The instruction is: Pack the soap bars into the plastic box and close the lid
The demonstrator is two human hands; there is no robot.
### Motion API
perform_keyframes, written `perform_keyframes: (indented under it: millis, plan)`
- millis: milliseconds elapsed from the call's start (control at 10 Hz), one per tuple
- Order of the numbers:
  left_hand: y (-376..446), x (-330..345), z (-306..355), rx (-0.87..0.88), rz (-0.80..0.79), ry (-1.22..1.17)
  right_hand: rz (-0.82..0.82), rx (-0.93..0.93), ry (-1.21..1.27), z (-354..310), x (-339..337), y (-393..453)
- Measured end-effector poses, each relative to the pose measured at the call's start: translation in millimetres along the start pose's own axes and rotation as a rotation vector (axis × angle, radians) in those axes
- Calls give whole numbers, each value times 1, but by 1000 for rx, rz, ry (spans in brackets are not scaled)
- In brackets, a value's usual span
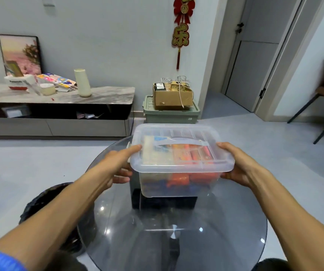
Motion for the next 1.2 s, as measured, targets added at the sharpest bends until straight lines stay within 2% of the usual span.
perform_keyframes:
  millis: [100, 200, 300, 600, 800, 900, 1000, 1100, 1200]
  plan:
    - [-8, 0, -6, -40, -6, -151, 1, -38, 58, 0, 12, 2]
    - [-7, -6, 3, 77, 98, -120, 66, -84, 57, -2, 22, 1]
    - [-7, -11, 5, 129, 118, -82, 112, -92, -9, -7, 27, 1]
    - [-9, 5, 2, 388, 156, 235, 315, -193, -767, -44, 32, 11]
    - [-9, 6, 2, 434, 216, 328, 364, -179, -864, -41, 32, 17]
    - [-10, 4, 4, 436, 200, 311, 356, -168, -838, -44, 30, 13]
    - [-6, 0, 2, 428, 75, 440, 318, -198, -804, -38, 34, 0]
    - [-14, -26, 17, 601, 155, 586, 490, -300, -912, -37, 19, -23]
    - [-47, -92, 61, 1041, 222, 382, 770, -673, -580, -69, -42, -59]
Point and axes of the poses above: each hand's wrist, its own y-axis towards the middle knuckle, its own x-axis out of the palm, z = x × y, the point moved 2 cm from there along y, towards the middle knuckle, and after that the axes turned 15 degrees about -y, right-handed, at the moved point
